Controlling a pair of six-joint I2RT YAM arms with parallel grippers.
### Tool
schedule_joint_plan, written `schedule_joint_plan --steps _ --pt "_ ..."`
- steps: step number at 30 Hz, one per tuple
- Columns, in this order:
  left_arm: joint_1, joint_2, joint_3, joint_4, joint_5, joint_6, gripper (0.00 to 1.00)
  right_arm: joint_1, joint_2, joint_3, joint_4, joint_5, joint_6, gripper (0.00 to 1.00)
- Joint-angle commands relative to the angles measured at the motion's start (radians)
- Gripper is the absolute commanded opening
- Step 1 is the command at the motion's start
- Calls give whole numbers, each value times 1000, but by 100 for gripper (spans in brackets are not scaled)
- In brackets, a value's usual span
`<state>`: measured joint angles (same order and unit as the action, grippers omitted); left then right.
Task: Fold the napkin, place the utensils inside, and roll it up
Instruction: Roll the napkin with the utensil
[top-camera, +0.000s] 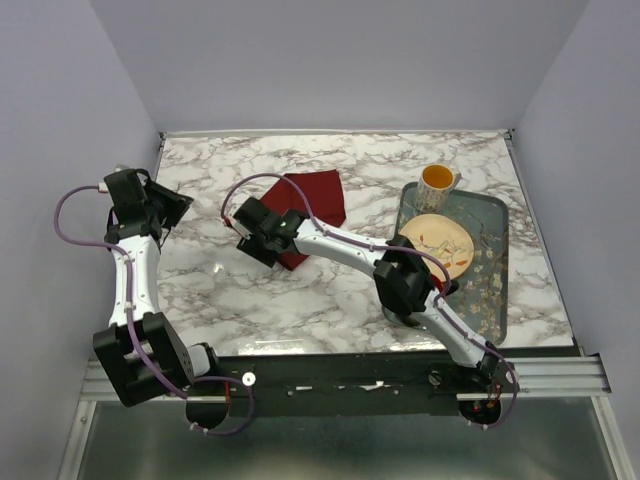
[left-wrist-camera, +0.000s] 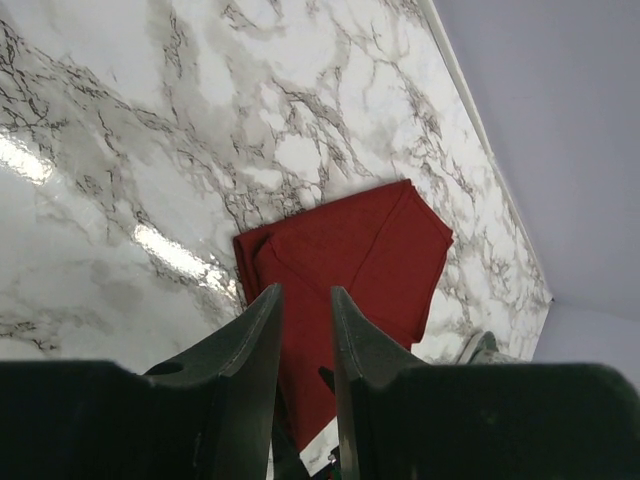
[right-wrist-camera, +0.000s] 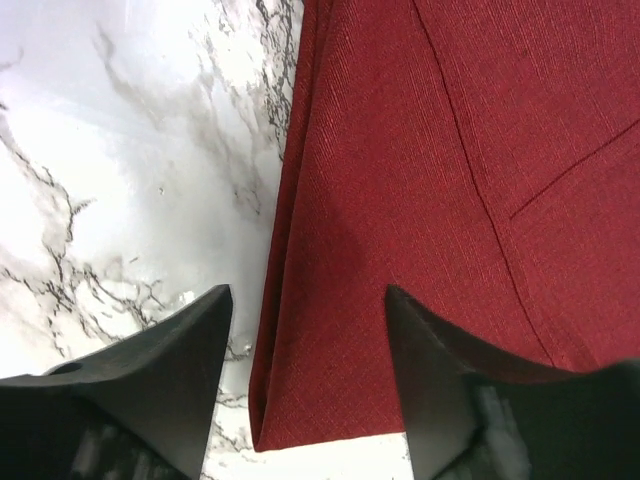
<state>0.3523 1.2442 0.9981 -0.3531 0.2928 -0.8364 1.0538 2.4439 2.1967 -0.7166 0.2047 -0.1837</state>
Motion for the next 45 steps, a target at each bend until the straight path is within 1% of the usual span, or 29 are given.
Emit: schedule_joint_plan --steps 1,3,4,12,19,34,39,45 --pt "4 14 2 16 37 -1 34 6 43 41 -14 2 -6 64" --pt "5 12 -1 19 37 0 33 6 49 43 -11 -13 -7 59" --pt "4 12 0 19 36 -1 33 6 49 41 -6 -31 3 59" --pt "4 15 0 16 42 8 33 6 58 31 11 -65 15 64" --pt "4 18 0 17 48 10 33 -6 75 11 23 -79 18 66" --pt "4 26 -9 29 55 14 33 -31 106 3 37 -74 -2 68" --pt "4 23 -10 29 55 17 33 -46 78 -57 66 -117 16 67" --pt "5 18 -6 29 69 14 32 -57 96 -34 -21 -183 73 64"
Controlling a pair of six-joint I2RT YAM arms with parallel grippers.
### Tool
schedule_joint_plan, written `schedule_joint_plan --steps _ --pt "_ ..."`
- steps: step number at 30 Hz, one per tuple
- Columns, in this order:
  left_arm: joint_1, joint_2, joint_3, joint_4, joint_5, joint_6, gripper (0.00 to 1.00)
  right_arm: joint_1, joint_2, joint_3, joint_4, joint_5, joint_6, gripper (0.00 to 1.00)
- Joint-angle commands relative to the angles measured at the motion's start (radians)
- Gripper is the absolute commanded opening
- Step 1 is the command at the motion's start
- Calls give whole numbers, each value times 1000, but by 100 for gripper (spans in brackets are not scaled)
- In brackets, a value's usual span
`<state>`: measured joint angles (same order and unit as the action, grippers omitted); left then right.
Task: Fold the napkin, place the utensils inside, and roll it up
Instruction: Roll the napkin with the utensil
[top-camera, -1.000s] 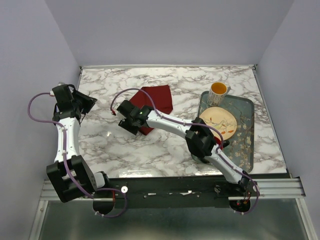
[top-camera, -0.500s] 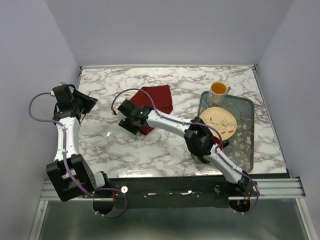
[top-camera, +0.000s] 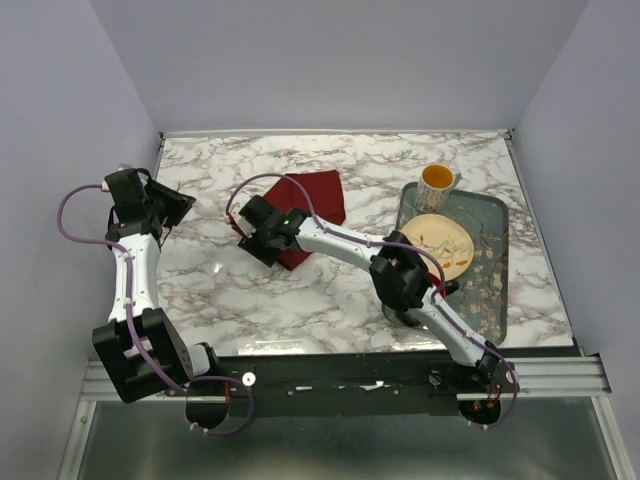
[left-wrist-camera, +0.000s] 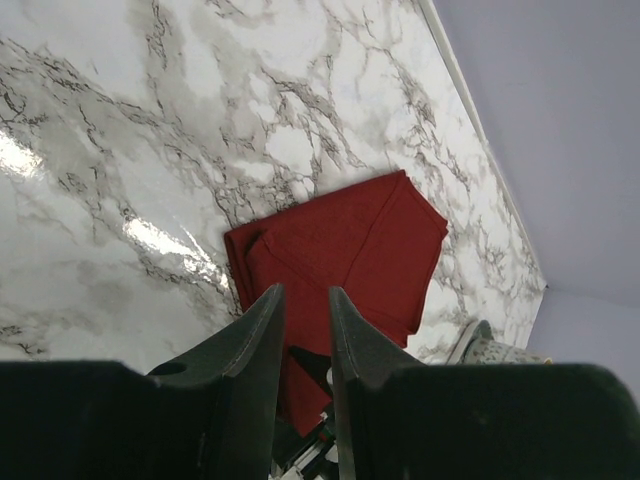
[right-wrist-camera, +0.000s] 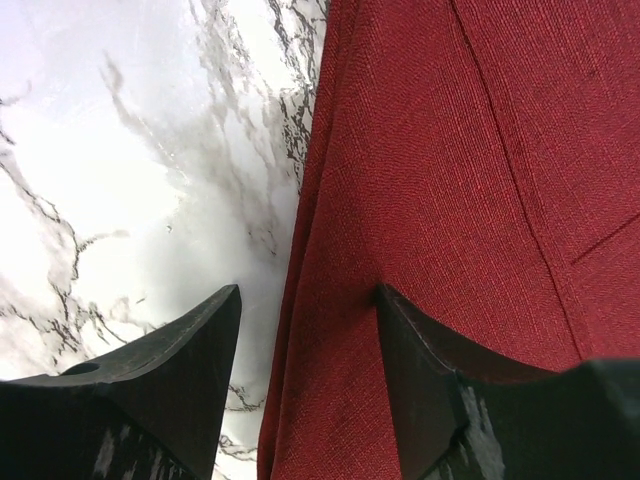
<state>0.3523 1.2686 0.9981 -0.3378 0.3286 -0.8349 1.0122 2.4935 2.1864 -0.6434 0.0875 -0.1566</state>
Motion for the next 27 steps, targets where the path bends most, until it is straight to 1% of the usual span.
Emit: schedule_joint_plan --steps 1,6,12,16,21,22,24,25,27 --pt "5 -14 -7 14 36 13 33 -17 44 -33 -96 -68 61 63" --pt "5 -26 -24 29 44 8 33 -23 24 -100 -87 -55 92 66" --pt "5 -26 -41 40 56 7 33 -40 19 -146 -79 -71 101 63" --pt "5 -32 -78 66 69 -3 34 -43 22 -136 -81 -83 103 56" --pt "1 -2 -124 65 101 5 36 -49 30 -114 -85 -81 100 52" --pt "1 5 -131 63 107 8 41 -53 31 -111 -88 -109 101 47" --pt "-12 3 -165 68 107 14 45 -55 36 -103 -93 -109 109 43" --pt "-21 -1 -176 68 104 16 49 -55 38 -99 -96 -111 111 40" --pt "-51 -11 -212 81 98 16 51 -55 42 -85 -102 -117 117 34"
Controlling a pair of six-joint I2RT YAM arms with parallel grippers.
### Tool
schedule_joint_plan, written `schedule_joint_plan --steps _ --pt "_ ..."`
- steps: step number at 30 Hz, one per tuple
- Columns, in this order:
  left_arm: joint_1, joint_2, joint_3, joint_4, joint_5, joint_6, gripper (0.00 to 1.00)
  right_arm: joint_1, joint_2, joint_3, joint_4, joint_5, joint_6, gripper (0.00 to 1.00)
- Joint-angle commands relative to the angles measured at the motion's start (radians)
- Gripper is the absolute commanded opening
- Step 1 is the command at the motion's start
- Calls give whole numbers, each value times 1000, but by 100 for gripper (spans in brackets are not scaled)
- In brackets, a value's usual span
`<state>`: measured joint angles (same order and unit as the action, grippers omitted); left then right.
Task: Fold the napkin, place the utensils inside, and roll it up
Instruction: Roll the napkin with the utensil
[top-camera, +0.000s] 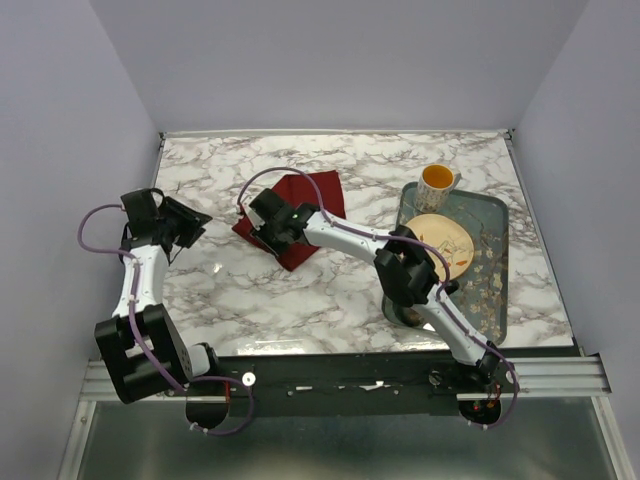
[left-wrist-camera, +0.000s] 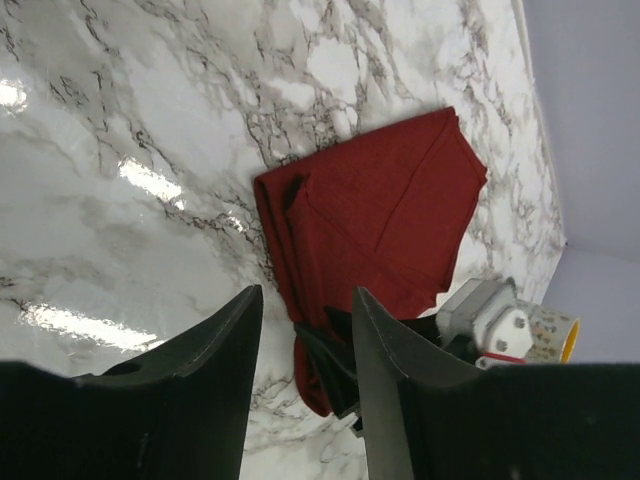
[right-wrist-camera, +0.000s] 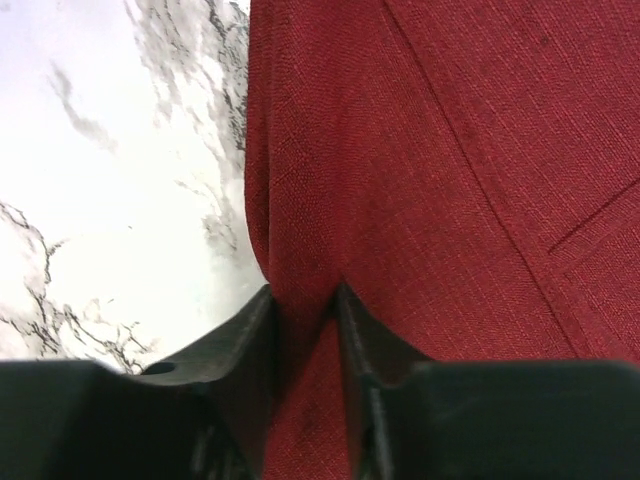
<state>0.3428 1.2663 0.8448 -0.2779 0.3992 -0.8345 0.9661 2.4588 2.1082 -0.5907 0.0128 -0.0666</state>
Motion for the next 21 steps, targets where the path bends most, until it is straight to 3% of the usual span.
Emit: schedule_joint_plan --steps 1,6,11,21 --pt "-53 -18 -75 29 30 11 52 -7 78 -7 -155 -40 31 32" --pt "-103 -12 -150 78 43 -23 59 -7 75 1 -164 -39 42 22" --pt "-139 51 -170 117 66 -69 61 -7 46 -1 -156 -71 57 1" --pt "-192 100 -202 175 78 -193 68 -58 -20 -51 -104 -326 166 1"
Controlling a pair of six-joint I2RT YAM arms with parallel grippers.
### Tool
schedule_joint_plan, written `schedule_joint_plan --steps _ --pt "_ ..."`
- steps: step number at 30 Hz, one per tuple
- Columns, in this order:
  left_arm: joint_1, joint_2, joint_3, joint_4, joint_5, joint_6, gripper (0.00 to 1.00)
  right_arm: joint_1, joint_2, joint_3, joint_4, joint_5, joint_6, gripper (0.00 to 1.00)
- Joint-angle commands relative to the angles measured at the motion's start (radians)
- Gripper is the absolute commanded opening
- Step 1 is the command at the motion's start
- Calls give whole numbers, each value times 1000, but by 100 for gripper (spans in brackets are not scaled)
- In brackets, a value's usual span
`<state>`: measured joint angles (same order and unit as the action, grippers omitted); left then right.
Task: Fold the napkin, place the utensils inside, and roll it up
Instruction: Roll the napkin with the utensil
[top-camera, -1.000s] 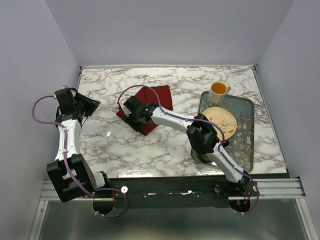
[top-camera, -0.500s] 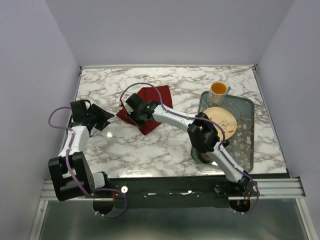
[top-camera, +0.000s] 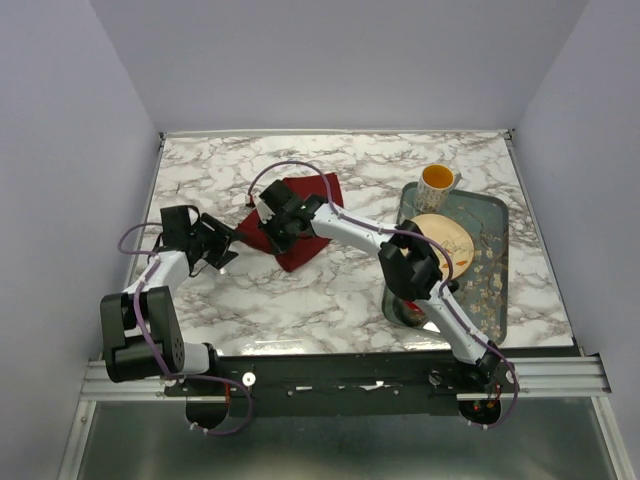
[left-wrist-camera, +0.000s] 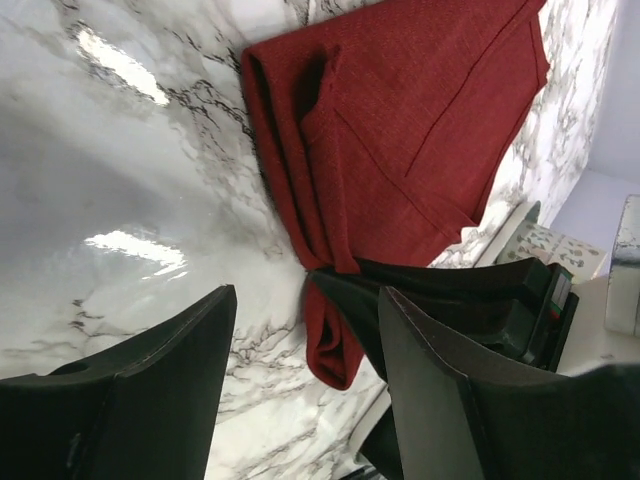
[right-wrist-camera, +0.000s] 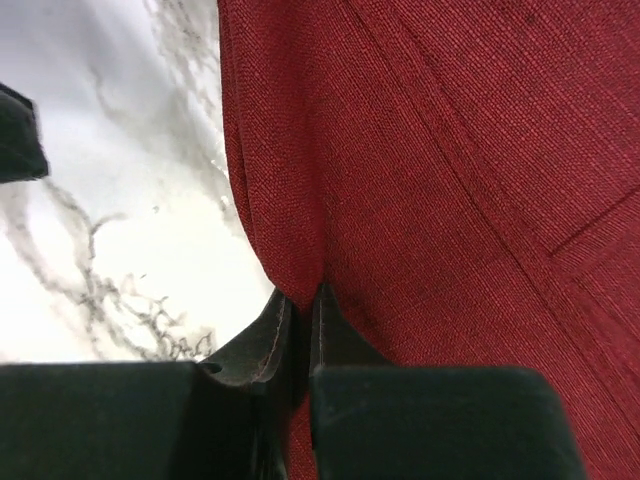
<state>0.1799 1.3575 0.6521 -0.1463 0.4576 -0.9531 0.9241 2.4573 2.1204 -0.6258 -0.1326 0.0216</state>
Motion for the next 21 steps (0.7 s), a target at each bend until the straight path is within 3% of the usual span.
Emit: schedule_joint_plan --steps 1,10,19,21 --pt "-36 15 -8 42 13 -81 68 -24 -27 -71 -52 -205 86 1" --pt "-63 8 -6 4 -25 -118 67 -85 -40 -132 33 -416 170 1" --pt "-80 -136 -37 -107 -108 28 62 -136 -35 -198 133 -596 262 1" --pt "-79 -158 -61 -101 -100 46 56 -145 -29 -204 147 -633 285 1"
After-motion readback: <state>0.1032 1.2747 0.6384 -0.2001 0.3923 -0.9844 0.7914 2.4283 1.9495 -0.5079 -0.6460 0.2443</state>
